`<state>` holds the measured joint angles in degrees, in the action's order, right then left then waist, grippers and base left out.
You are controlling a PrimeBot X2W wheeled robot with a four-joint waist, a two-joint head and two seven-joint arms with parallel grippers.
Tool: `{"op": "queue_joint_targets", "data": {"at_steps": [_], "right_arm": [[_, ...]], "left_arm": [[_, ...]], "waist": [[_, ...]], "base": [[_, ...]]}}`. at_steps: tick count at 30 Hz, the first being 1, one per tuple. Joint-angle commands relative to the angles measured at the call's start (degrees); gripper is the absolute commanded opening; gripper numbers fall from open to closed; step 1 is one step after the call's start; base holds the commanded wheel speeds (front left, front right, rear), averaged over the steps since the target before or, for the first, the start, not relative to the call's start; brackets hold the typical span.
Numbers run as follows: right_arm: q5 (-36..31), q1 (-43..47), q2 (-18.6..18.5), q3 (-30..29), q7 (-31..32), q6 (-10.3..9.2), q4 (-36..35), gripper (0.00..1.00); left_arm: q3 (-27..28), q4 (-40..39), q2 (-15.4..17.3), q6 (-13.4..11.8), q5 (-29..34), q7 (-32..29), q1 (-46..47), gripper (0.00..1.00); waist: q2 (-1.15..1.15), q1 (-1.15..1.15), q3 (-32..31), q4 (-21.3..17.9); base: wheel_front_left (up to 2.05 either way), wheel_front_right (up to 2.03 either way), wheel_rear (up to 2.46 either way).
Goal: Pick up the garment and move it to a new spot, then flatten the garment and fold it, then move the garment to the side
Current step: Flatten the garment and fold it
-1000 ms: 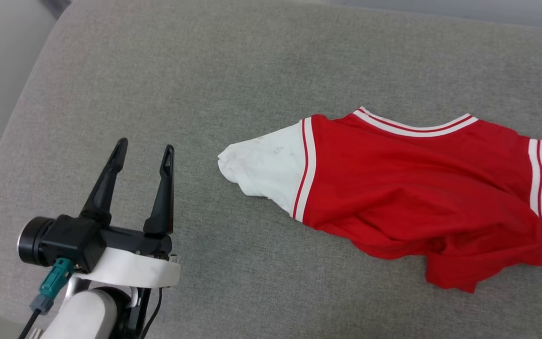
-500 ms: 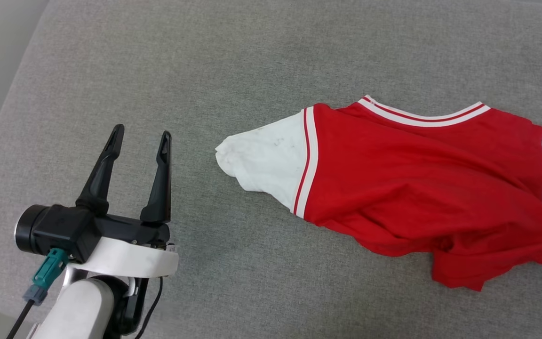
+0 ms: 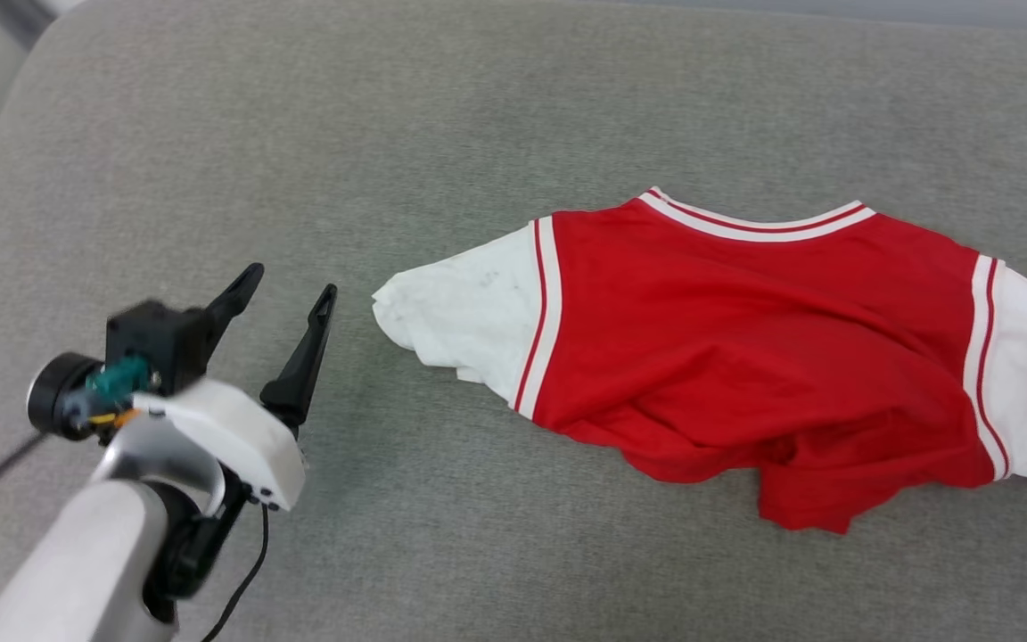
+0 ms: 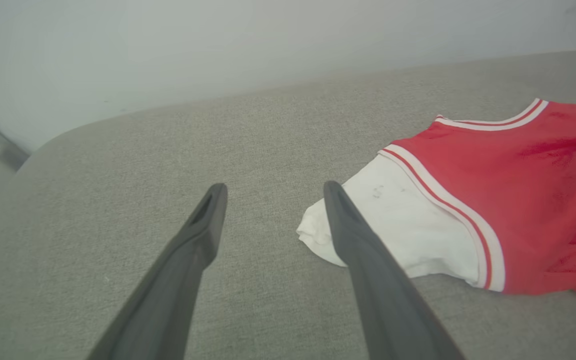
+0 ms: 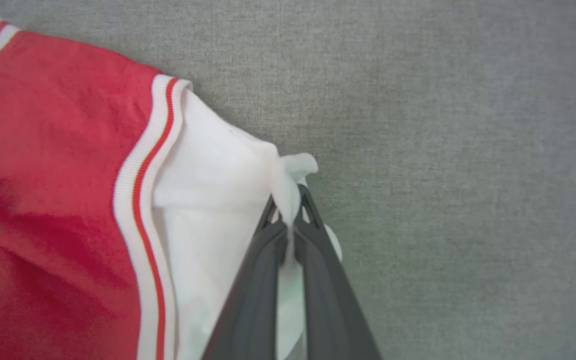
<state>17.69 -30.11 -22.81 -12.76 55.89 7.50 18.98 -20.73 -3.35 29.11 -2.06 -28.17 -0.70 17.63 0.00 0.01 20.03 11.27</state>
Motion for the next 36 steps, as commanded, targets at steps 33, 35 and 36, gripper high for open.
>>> {"op": "queue_joint_targets", "data": {"at_steps": [33,35,36], "right_arm": [[5.6,-2.1,3.2,5.1,0.9,-0.02,-12.3,0.00],[5.5,-1.9,3.2,5.2,0.8,-0.02,-12.4,0.00],[5.5,-1.8,3.0,5.2,0.7,-0.02,-12.5,0.00]], "left_arm": [[-12.5,22.3,2.0,9.2,-16.4,-41.8,19.4,0.00],[-11.6,22.6,1.7,9.2,-16.0,-38.9,19.9,0.00],[-11.2,23.0,1.8,9.2,-15.9,-37.6,20.1,0.00]], "waist": [[0.00,-0.01,4.9,-8.2],[0.00,-0.01,4.6,-8.2],[0.00,-0.01,4.4,-8.1]], "base": [[0.00,0.00,0.00],[0.00,0.00,0.00],[0.00,0.00,0.00]]}}
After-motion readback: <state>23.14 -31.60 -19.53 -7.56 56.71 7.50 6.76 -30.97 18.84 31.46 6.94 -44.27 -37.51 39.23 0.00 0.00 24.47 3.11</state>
